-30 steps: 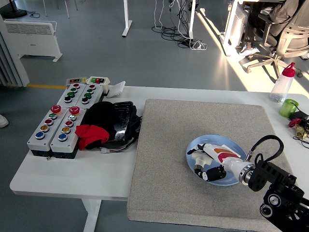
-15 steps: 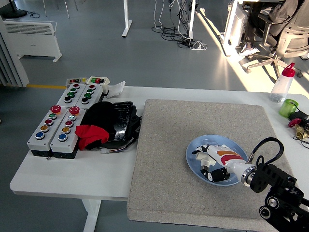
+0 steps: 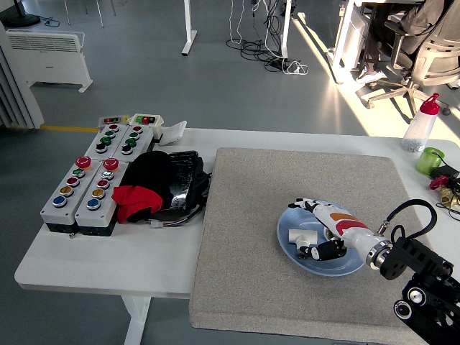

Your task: Pick pipe place plate twice

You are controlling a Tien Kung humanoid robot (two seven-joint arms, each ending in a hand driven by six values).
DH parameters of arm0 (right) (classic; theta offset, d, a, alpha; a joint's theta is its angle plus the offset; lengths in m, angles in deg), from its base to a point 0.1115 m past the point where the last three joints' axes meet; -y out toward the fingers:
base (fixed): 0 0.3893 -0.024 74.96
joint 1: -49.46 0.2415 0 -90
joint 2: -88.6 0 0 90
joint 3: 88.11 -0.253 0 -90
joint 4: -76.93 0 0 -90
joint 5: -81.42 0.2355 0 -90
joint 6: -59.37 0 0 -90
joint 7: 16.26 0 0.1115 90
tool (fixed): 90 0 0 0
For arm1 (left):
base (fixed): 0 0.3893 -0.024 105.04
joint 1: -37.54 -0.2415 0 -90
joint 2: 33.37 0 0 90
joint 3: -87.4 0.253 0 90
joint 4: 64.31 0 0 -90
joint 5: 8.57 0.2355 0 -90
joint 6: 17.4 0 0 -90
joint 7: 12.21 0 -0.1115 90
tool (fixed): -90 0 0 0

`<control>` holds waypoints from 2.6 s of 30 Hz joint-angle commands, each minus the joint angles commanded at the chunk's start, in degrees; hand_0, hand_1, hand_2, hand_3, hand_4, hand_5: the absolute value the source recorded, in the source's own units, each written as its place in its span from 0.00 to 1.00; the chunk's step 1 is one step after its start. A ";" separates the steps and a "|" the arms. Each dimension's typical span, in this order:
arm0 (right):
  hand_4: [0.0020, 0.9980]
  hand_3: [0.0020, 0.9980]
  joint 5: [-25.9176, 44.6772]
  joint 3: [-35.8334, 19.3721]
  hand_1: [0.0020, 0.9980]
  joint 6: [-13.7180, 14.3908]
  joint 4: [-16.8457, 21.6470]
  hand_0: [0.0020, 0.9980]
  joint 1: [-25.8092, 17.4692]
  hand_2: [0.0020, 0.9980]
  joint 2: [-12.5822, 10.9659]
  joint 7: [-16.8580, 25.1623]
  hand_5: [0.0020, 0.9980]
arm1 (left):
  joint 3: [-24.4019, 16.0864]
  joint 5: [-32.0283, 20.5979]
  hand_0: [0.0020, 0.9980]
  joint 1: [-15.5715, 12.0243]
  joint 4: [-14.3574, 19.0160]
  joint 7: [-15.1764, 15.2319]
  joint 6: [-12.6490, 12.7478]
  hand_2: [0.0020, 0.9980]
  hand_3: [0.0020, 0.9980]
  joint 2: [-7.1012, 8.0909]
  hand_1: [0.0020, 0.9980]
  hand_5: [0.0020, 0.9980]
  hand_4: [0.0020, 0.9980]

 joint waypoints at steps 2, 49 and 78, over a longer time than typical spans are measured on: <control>0.78 0.90 3.29 -2.70 0.89 1.53 0.95 0.98 -1.02 0.97 0.13 1.49 0.27 | 0.06 -0.10 0.58 0.08 -0.04 0.08 0.02 0.58 0.49 0.00 0.58 1.00 0.41; 0.56 0.76 57.23 -52.64 0.74 0.70 3.69 0.79 -31.33 0.76 2.98 5.10 0.52 | -1.43 2.20 0.58 0.60 -0.22 0.55 -0.31 0.58 0.49 0.00 0.58 1.00 0.41; 0.51 0.74 58.10 -52.54 0.71 0.40 3.65 0.77 -32.43 0.73 3.56 4.24 0.64 | -1.91 3.07 0.58 0.16 -0.20 0.33 -0.62 0.59 0.49 0.00 0.58 1.00 0.41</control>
